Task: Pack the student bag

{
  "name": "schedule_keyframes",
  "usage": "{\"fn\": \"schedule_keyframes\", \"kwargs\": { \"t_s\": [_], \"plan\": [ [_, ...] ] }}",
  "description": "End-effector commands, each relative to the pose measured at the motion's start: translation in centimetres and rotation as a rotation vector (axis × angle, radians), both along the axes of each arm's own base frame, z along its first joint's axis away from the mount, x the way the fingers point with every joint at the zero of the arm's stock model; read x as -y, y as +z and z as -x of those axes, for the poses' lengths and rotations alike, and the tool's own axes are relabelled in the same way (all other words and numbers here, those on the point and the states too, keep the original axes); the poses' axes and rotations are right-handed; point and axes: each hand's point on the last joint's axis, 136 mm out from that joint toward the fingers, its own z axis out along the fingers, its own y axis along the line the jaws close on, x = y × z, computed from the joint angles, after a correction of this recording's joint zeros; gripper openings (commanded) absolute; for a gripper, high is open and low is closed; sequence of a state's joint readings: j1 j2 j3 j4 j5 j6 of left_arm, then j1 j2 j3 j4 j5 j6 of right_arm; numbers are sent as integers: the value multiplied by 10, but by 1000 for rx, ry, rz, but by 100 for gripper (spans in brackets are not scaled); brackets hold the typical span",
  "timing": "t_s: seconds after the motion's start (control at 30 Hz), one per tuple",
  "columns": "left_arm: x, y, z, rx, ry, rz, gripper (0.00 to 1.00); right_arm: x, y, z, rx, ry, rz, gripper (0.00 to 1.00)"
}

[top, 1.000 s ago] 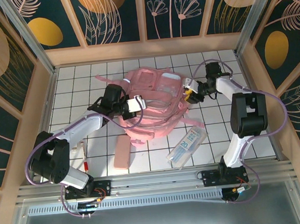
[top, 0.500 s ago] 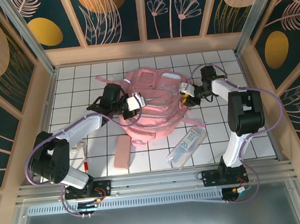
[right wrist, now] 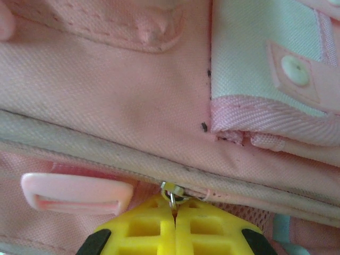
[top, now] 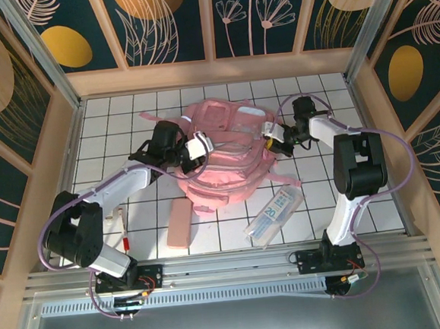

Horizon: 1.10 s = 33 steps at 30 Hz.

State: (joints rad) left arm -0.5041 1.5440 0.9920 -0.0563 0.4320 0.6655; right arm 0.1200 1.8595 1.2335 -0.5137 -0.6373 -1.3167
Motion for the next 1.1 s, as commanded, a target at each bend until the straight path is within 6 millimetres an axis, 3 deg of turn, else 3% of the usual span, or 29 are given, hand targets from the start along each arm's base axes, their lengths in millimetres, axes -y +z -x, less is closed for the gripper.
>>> {"fn": "schedule_keyframes", "kwargs": {
  "t_s": [0.0, 0.13, 0.57, 0.67, 0.8, 0.97, 1.07],
  "plan": [
    [13, 38, -27, 17, 81, 127, 0, -4, 26, 4, -5, -40, 33, 0],
    [18, 40, -39, -43, 139, 183, 0, -11, 34, 18, -36, -66, 58, 0],
    [38, 46, -47, -125, 165, 272, 0, -99, 76, 86, -66, 200, -41, 0],
    [37, 45, -49, -121, 169, 254, 0, -104, 82, 93, -67, 212, -93, 0],
    [26, 42, -49, -81, 190, 177, 0, -77, 80, 78, -63, 136, -79, 0],
    [17, 41, -46, -86, 195, 104, 0, -29, 90, 15, 46, -116, -56, 0],
    [26, 40, -35, -61, 163, 40, 0, -29, 95, -7, 67, -147, -74, 0]
  ]
}}
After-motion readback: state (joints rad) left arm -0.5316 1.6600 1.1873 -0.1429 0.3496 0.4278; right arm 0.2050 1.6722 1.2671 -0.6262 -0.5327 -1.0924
